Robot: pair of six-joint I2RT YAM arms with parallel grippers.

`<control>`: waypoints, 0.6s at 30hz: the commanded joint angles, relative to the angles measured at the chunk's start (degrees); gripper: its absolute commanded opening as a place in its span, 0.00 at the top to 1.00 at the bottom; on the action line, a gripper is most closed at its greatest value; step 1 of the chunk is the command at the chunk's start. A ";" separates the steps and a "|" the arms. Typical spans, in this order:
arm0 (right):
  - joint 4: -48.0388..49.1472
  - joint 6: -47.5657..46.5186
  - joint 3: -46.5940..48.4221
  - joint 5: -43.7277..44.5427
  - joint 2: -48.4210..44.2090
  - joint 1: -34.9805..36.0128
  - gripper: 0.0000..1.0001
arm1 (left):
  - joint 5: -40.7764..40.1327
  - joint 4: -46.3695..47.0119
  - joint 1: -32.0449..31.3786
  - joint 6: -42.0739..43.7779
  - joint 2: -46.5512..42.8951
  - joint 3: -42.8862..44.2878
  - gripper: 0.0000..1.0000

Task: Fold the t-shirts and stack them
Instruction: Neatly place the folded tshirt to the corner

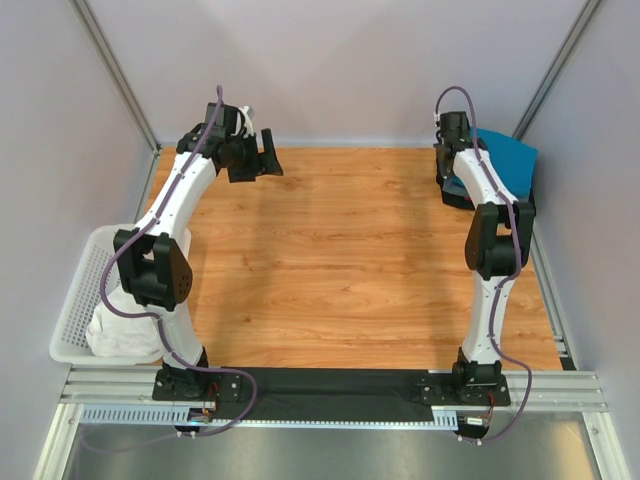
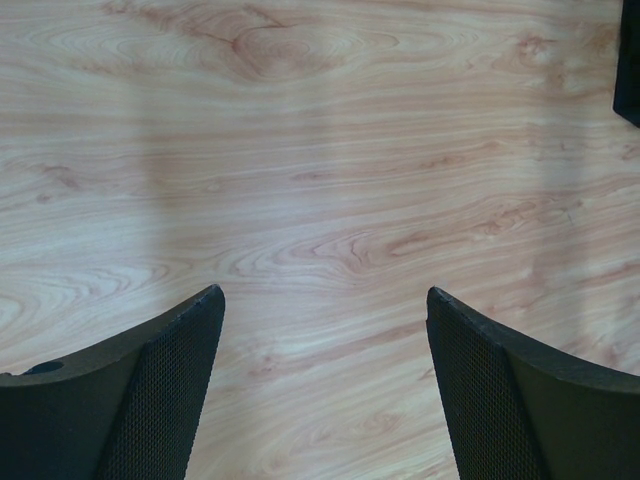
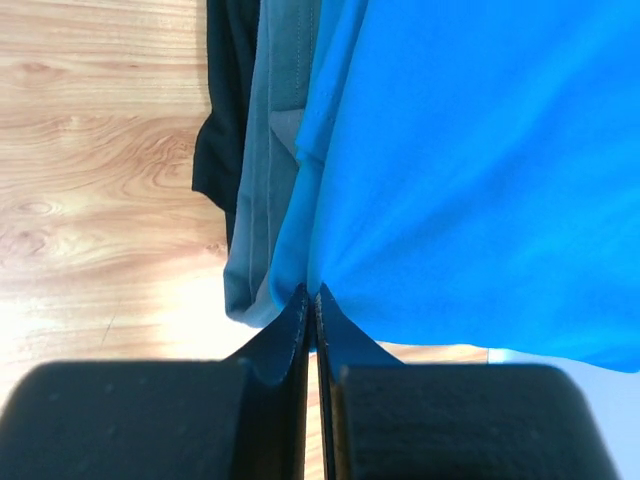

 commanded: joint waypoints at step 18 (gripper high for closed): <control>-3.30 -2.52 -0.30 -4.80 -5.75 1.45 0.58 | 2.16 1.27 0.41 0.59 0.84 2.72 0.12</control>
